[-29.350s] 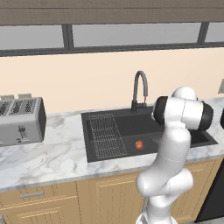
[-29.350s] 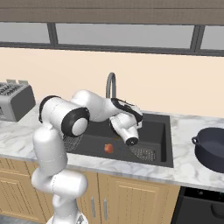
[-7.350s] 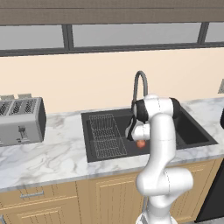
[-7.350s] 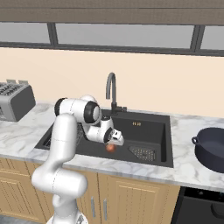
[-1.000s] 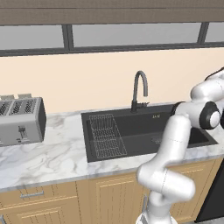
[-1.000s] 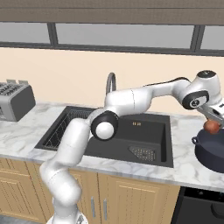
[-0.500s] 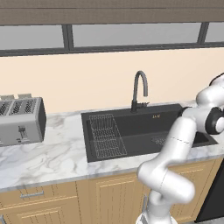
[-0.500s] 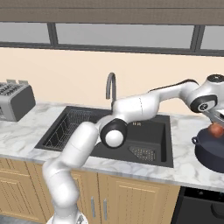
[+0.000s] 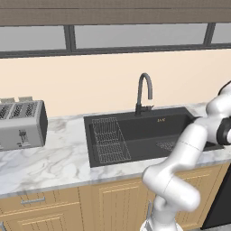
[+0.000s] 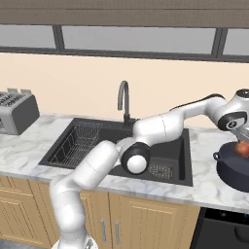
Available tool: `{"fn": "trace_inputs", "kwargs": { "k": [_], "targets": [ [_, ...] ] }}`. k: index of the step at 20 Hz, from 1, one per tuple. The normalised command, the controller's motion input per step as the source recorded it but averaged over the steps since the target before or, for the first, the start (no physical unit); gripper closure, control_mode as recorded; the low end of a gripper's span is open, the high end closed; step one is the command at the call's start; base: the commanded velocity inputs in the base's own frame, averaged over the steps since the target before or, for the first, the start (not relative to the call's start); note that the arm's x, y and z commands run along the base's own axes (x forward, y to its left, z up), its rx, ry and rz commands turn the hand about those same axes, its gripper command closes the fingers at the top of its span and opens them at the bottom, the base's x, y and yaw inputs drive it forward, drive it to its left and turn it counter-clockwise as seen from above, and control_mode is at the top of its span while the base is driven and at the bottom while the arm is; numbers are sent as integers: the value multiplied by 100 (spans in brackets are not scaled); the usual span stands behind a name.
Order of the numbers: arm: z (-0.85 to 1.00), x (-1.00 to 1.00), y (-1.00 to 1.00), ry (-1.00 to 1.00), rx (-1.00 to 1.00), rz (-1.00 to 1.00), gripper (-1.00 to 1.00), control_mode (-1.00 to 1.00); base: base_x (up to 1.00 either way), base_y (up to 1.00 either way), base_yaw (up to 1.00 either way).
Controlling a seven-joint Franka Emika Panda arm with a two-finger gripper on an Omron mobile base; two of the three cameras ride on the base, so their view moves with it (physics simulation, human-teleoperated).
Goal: Dump the onion from the pot into the sink. Then turn on the water and wash the onion. Then turn off the water and put the onion back in the pot.
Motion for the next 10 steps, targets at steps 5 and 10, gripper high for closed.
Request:
{"fn": "trace_inputs", "kwargs": {
  "k": [5,10],
  "targets": [
    [-34,6,-15,0,0,0,100,-100,0,0,0],
    [-34,18,-1,1,0,0,100,-100,0,0,0]
  ]
}}
